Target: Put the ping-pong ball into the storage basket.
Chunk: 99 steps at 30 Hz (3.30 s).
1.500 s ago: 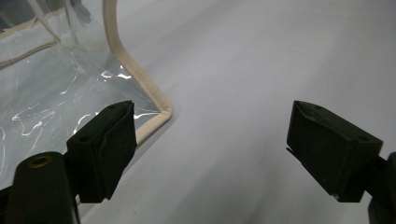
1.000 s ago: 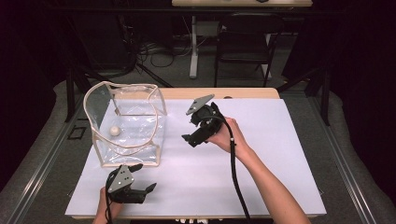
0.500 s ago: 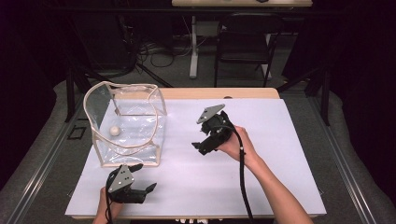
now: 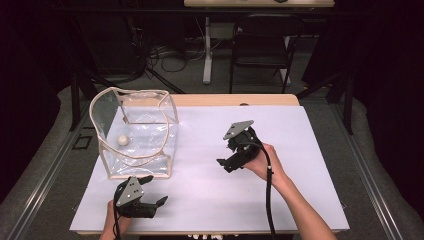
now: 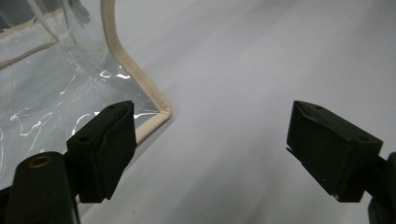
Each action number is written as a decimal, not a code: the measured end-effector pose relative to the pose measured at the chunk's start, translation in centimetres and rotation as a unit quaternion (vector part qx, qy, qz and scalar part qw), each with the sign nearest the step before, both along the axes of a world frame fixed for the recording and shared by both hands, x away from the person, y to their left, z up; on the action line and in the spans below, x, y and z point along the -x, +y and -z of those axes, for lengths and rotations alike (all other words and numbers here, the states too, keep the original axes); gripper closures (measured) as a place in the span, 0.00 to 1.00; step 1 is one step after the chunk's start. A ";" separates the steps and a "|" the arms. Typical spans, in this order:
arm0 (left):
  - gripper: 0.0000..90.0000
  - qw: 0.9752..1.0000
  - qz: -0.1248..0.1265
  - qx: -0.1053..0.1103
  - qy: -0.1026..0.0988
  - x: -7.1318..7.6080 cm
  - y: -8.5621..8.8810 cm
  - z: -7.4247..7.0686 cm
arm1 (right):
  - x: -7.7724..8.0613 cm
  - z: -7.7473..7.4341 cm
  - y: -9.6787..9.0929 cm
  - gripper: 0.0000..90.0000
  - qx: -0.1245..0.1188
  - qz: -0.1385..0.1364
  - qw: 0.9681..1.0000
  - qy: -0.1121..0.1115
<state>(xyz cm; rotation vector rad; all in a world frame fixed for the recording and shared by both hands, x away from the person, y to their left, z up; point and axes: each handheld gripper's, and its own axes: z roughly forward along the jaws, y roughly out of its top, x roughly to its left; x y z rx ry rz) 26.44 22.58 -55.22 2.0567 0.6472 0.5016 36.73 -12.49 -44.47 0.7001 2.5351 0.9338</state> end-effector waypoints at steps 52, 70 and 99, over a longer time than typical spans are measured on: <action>0.18 1.000 -0.004 0.000 0.001 -0.1 -0.1 0.1 | 4.9 5.9 -7.1 0.04 -0.010 0.056 0.998 0.023; 0.18 1.000 -0.004 -0.002 0.002 -0.1 -0.1 0.1 | 6.9 7.2 -10.0 0.04 -0.020 0.091 0.996 0.008; 0.18 1.000 -0.001 -0.008 0.004 -0.1 -0.3 0.1 | 9.5 9.5 -12.6 0.04 -0.065 0.131 0.989 -0.015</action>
